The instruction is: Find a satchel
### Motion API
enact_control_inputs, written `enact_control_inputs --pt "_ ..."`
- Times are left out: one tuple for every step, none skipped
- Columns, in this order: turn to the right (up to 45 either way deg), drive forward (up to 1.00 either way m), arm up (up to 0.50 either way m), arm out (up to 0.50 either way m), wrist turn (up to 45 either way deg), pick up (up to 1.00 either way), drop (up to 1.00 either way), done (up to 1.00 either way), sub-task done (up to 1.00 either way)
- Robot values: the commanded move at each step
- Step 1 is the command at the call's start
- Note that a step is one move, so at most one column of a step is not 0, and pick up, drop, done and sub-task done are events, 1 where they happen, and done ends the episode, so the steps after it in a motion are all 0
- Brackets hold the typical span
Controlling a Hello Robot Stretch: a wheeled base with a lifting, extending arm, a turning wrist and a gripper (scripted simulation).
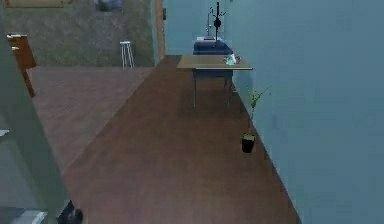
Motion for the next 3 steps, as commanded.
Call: enact_control_inputs --pt "0.0 0.60 0.00 0.00 0.0 0.00 0.00 0.00 0.00" --pt "-45.0 0.00 0.00 0.00 0.0 0.00 0.00 0.00 0.00" --pt "-12.0 0.00 0.00 0.00 0.0 0.00 0.00 0.00 0.00"
